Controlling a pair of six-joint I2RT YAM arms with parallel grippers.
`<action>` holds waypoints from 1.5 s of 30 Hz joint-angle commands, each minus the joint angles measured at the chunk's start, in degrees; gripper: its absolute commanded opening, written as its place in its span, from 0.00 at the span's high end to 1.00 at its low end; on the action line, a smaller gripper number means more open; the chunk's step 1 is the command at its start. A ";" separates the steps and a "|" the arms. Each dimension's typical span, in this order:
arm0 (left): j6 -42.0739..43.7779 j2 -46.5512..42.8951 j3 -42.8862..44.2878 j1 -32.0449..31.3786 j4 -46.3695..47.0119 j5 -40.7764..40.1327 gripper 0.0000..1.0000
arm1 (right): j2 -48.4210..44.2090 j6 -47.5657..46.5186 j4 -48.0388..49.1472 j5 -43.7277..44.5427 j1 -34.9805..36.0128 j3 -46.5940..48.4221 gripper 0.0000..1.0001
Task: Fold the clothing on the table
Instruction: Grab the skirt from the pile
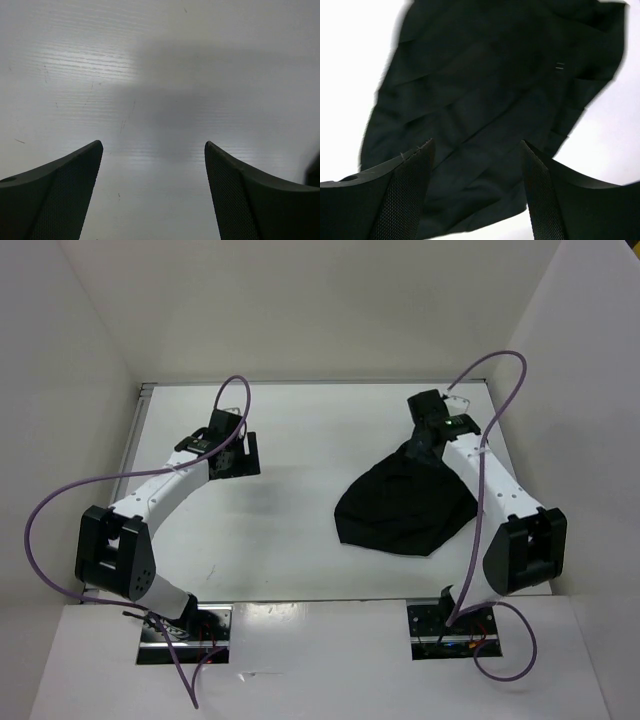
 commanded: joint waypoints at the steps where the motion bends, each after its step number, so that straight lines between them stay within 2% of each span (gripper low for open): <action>1: -0.27 -2.34 -0.26 0.36 0.67 1.33 0.11 | -1.21 2.18 4.00 -1.03 -4.92 -1.69 0.27; 5: -0.27 -2.34 0.27 0.36 0.67 2.91 0.11 | 4.48 1.13 7.15 -1.54 -13.95 -2.74 0.27; 8: -0.27 -2.34 0.27 0.36 0.67 4.32 0.11 | 9.14 0.42 10.93 -3.66 -18.10 -2.22 0.27; 18: -0.27 -4.45 -0.78 0.36 0.67 5.47 0.11 | 16.36 -2.39 14.55 -4.62 -20.66 -4.24 0.27; 19: -0.27 -4.45 -1.31 0.36 1.28 5.99 0.11 | 17.07 -2.39 14.55 -5.15 -20.66 -4.24 0.29; 22: -0.27 -4.45 -1.31 0.36 1.28 5.99 0.11 | 17.08 -2.91 14.03 -7.25 -20.66 -4.24 0.58; 23: 0.26 -4.45 -1.31 0.36 1.28 5.99 0.11 | 17.08 -2.91 14.02 -7.26 -20.66 -4.24 0.83; 24: 0.26 -4.45 -1.83 0.36 1.80 5.99 0.11 | 17.08 -2.91 13.15 -8.22 -20.66 -4.24 0.97; 25: 0.26 -4.45 -1.84 0.36 1.81 5.99 0.11 | 16.29 -2.39 12.53 -8.23 -20.66 -4.24 1.00; 27: 0.26 -4.45 -1.84 0.36 1.81 5.99 0.11 | 13.93 -2.39 10.08 -11.12 -20.14 -3.62 1.00; 28: 0.26 -4.45 -1.84 0.36 1.81 5.99 0.11 | 9.91 -2.39 9.28 -12.09 -19.35 -2.58 1.00; 33: 0.79 -4.45 -1.84 0.36 1.81 6.61 0.11 | -2.42 -5.63 5.59 -21.22 -6.88 9.10 1.00; 36: 0.79 -3.84 -1.22 0.36 1.81 7.22 0.11 | -2.44 -6.25 2.87 -27.29 -2.05 21.21 1.00; 39: 1.31 -3.22 -0.70 0.36 1.81 7.75 0.11 | -0.77 -7.57 4.08 -33.52 4.72 27.99 1.00; 43: 1.32 -2.70 -0.08 0.36 1.28 7.23 0.11 | -2.25 -8.72 9.96 -43.11 7.90 29.60 1.00; 45: 1.32 -2.69 -0.08 0.36 1.28 7.22 0.11 | -2.79 -8.72 9.11 -41.03 7.90 29.60 0.97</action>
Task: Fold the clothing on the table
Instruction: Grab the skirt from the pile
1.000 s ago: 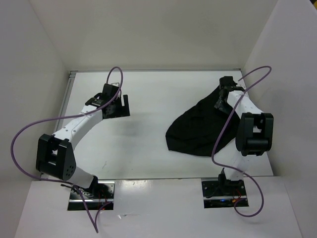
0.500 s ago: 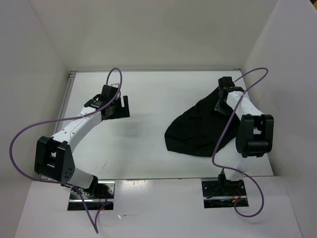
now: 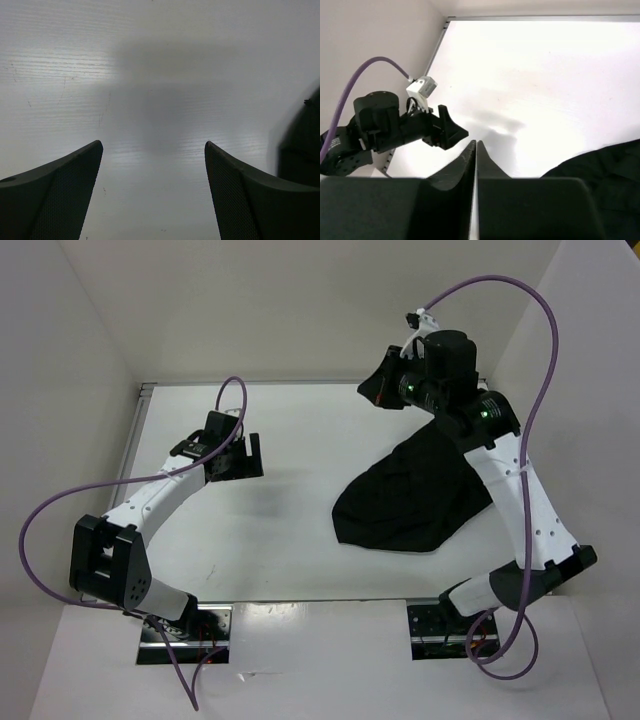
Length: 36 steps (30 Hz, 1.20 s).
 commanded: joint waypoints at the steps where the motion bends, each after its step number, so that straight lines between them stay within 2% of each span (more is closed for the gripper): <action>1: 0.97 0.28 1.49 0.36 0.56 0.43 0.11 | 1.10 -2.11 -1.28 -1.98 -0.45 0.36 0.84; 2: 0.97 0.28 1.49 0.36 0.56 0.43 0.11 | 1.72 -2.12 -4.69 0.56 -0.45 -0.17 0.49; 3: 0.97 0.28 1.49 0.36 0.56 0.43 0.11 | 3.03 -2.64 -6.37 3.72 -0.45 -2.17 0.47; 4: 0.97 0.28 1.49 0.36 0.56 0.43 0.11 | 3.74 -2.65 -7.87 11.06 -0.45 -3.59 0.46; 5: 0.97 0.28 1.49 0.36 0.56 0.43 0.11 | 4.53 -1.34 -10.67 15.48 -0.45 -4.99 0.41; 7: 0.97 0.28 1.49 0.36 0.56 0.43 0.11 | 7.50 1.90 -13.23 26.27 -2.80 -8.77 0.40; 8: 0.97 0.28 1.49 0.36 0.56 0.43 0.11 | 8.31 3.23 -13.85 28.69 -4.04 -10.09 0.38; 12: 0.97 0.80 0.80 0.36 0.56 1.04 0.11 | 10.07 6.06 -8.62 31.52 -11.85 -20.70 0.37; 14: 0.97 0.80 0.27 0.36 0.56 1.66 0.11 | 10.68 6.06 -4.13 27.59 -17.81 -24.58 0.37; 21: 1.49 0.80 -0.35 0.36 0.56 2.18 0.11 | 15.34 6.67 0.46 21.78 -29.26 -27.85 0.37; 28: 2.02 0.80 -0.35 0.36 0.56 2.18 0.11 | 20.79 7.90 4.33 20.89 -32.70 -31.11 0.39; 33: 2.02 0.80 -0.35 0.36 0.56 2.18 0.11 | 24.74 9.04 5.48 20.89 -32.70 -32.87 0.40; 34: 2.02 0.80 -0.35 0.36 0.56 2.18 0.11 | 25.97 9.57 5.48 20.89 -32.70 -32.87 0.41; 36: 2.02 0.80 -0.35 0.36 0.56 2.18 0.11 | 25.98 9.57 5.48 20.89 -32.70 -34.18 0.50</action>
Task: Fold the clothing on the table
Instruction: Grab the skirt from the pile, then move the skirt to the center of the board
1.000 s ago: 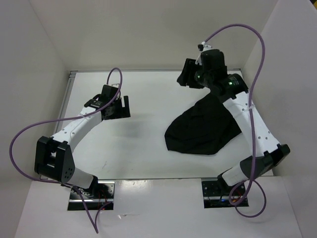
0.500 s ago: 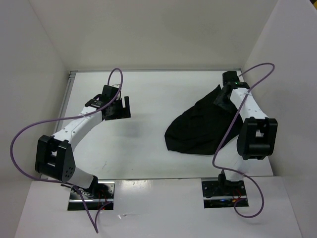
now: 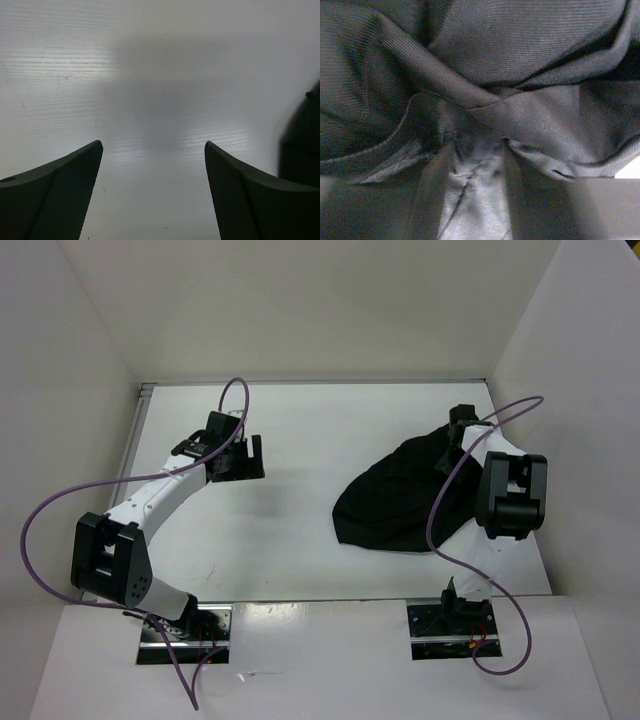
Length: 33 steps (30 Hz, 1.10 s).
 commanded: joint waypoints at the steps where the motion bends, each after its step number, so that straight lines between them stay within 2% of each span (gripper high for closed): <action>1: 0.69 0.11 -0.33 0.36 0.61 0.57 0.11 | 0.60 1.57 2.94 -0.31 -0.42 -1.47 0.59; 2: 0.69 0.11 -0.33 0.36 0.61 0.57 0.11 | 0.60 1.57 2.94 -0.32 -0.42 -1.47 0.70; 3: 0.69 0.11 -0.33 0.36 0.61 0.57 0.11 | 0.60 1.57 2.94 -0.32 -0.42 -1.47 0.93; 4: 0.69 0.11 -0.33 0.36 0.61 0.57 0.11 | -0.44 2.09 2.94 -0.32 -0.42 -1.47 1.00; 7: 0.69 0.11 -0.33 0.36 0.61 0.04 0.11 | -4.74 2.10 1.62 -0.32 0.54 -1.47 1.00; 8: 0.69 0.11 -0.33 0.36 0.61 0.04 0.11 | -11.02 2.62 -0.03 -0.32 2.72 -1.47 1.00; 12: 0.69 0.63 -0.33 0.36 0.61 0.04 0.11 | -19.60 3.77 -3.90 -0.32 8.18 2.13 1.00; 14: 0.69 1.24 -0.33 0.36 0.61 0.04 0.11 | -20.23 3.07 -5.92 -1.27 12.13 7.22 1.00; 18: 0.69 1.86 0.90 0.36 0.61 0.04 0.11 | -15.33 0.00 -7.60 -5.48 25.20 20.90 1.00; 22: 0.69 1.86 0.90 0.89 0.61 0.04 0.11 | -13.99 -3.35 -6.82 -8.49 32.08 33.14 1.00; 27: 0.16 2.39 0.90 0.89 0.08 -0.58 0.11 | -14.68 -7.73 -4.88 -14.28 32.63 46.84 1.00; 30: -0.37 2.39 0.90 0.89 -0.53 -2.06 0.11 | -17.40 -8.89 -3.13 -16.75 32.63 49.51 1.00; 33: -1.16 2.39 0.90 1.42 -1.06 -4.35 0.11 | -22.59 -10.11 -1.45 -16.33 32.63 47.50 1.00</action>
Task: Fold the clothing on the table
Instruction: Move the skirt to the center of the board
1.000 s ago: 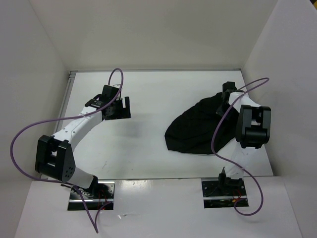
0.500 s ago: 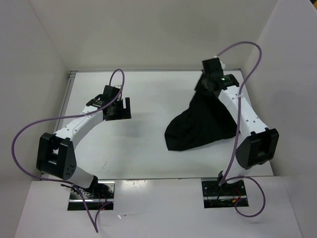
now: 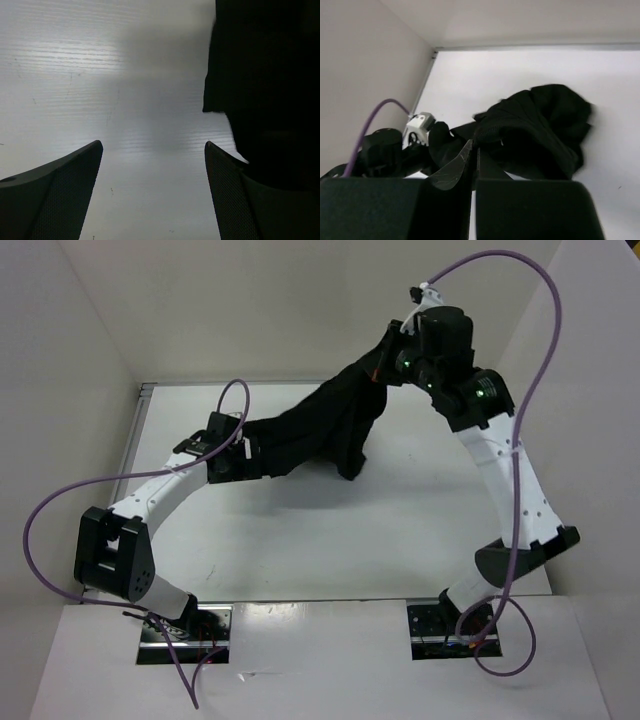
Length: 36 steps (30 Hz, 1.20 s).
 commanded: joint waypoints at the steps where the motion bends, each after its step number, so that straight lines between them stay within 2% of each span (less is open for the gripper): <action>1: -0.96 0.08 0.38 0.72 -0.63 -3.41 0.11 | -8.36 -2.77 4.36 -0.60 -0.05 0.50 1.00; 4: -0.96 -0.54 0.37 0.72 -0.63 -3.42 0.11 | -10.05 -2.77 0.68 3.10 -1.00 -6.08 1.00; 8: -0.96 -1.07 0.99 1.85 -1.68 -3.42 0.11 | -13.29 0.11 -2.49 2.39 -4.00 -24.67 1.00; 10: -0.96 -1.77 0.99 1.86 -2.20 -3.42 0.11 | -13.92 0.92 -6.59 2.92 -5.14 -29.72 0.99; 11: -0.96 -2.30 0.99 2.38 -2.21 -3.42 0.11 | -14.53 0.92 -8.62 2.92 -5.67 -33.57 0.96; 13: -0.43 -2.30 0.99 2.91 -2.73 -2.81 0.11 | -13.66 1.44 -17.32 2.92 -6.82 -36.49 0.65; 14: -0.43 -2.30 0.99 2.92 -2.74 -2.80 0.11 | -13.13 2.14 -20.39 5.80 -6.82 -37.03 0.50; 16: 0.09 -2.30 1.60 2.92 -2.74 -1.58 0.11 | -14.08 4.16 -25.84 10.81 -4.19 -37.65 0.43; 20: 1.15 -1.78 2.91 2.92 -1.51 4.90 0.11 | -16.12 8.82 -28.24 16.45 -3.56 -32.57 0.42; 23: 3.60 -0.46 4.58 2.92 1.73 9.48 0.21 | -16.12 11.02 -24.67 18.22 -3.56 -30.97 0.42; 24: 3.61 1.28 5.55 1.18 1.75 10.20 0.26 | -14.81 11.02 -23.16 18.22 -3.56 -30.97 0.42; 26: 5.89 4.27 8.53 -0.42 2.27 11.86 0.45 | -12.79 11.64 -18.52 17.43 -3.56 -32.28 0.42; 28: 6.42 10.07 15.20 -2.35 1.75 15.03 0.63 | -9.62 12.95 -15.34 16.90 -3.56 -34.12 0.43; 29: 7.12 14.53 17.75 -3.23 1.05 15.82 0.82 | -8.74 12.96 -13.93 16.29 -3.56 -34.83 0.47; 31: 7.13 20.77 25.22 -5.69 1.04 16.36 0.97 | -6.72 14.62 -10.59 15.76 -3.56 -36.50 0.51; 32: 7.13 22.81 27.51 -6.65 1.65 15.83 1.00 | -6.71 14.63 -8.66 14.80 -3.56 -37.29 0.56; 36: 5.98 32.48 38.49 -10.44 1.66 10.40 1.00 | -7.23 16.38 -4.00 9.54 -3.56 -43.34 0.71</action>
